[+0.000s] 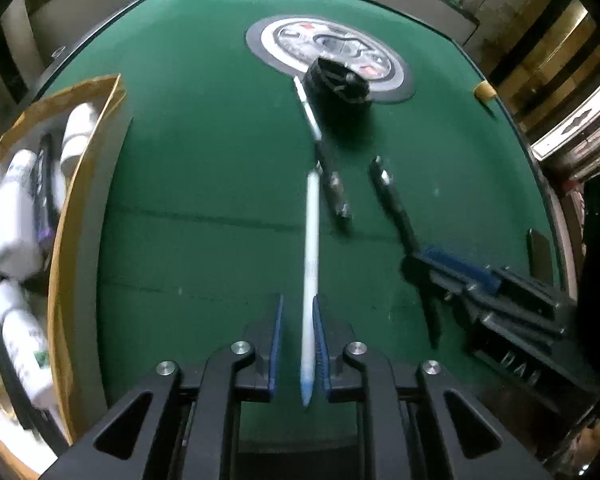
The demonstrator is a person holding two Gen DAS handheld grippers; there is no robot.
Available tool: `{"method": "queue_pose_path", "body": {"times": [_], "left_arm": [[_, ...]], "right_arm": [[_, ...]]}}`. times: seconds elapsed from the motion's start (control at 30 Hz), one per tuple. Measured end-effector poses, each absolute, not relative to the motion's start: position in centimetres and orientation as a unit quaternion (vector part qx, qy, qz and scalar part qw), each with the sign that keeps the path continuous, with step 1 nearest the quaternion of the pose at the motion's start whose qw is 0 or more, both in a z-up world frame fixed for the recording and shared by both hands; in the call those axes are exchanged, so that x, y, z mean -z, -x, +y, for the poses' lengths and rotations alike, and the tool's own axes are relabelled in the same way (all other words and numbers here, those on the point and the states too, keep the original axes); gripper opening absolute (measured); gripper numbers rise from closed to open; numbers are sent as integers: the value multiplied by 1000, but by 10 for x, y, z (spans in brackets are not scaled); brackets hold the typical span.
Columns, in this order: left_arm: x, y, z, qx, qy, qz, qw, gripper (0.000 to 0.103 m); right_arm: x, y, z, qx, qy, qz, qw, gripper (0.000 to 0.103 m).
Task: Organize rigid objects
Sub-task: 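Grasp the white pen with the left gripper while the right grasps a black pen, then carry the white pen and black pen into the tray and open both grippers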
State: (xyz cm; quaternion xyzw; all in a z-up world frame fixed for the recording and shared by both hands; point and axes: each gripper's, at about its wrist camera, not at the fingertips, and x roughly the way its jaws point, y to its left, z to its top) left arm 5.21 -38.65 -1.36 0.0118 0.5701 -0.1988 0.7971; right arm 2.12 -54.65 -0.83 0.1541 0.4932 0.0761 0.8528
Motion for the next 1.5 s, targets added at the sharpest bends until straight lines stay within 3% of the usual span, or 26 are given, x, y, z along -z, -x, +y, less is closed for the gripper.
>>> {"method": "queue_pose_path", "body": {"times": [0.2,0.33,0.63,1.0,1.27,1.5], "left_arm": [[21,-64,-399,198,-30,554,808,14],[22,-60,-400,197,-46,531,823,7],[13,-59,-351,235,96,567,783,6],[-56,-26,-218,208,214,499,814,6],[-37,-37,-129,128,268,494,817,6],[-15,-51,-116,112,282,503,809,6]], "right_arm": [[8,-30,-533,-54,-114,496,859,23],[9,-24,-522,-13,-60,492,869,8],[2,-13,-522,-43,-137,488,861,8],[-50,-15,-441,-215,-176,456,846,8],[-54,-39,-343,-292,-128,484,815,8],[-43,-66,-292,-281,-90,511,807,8]]}}
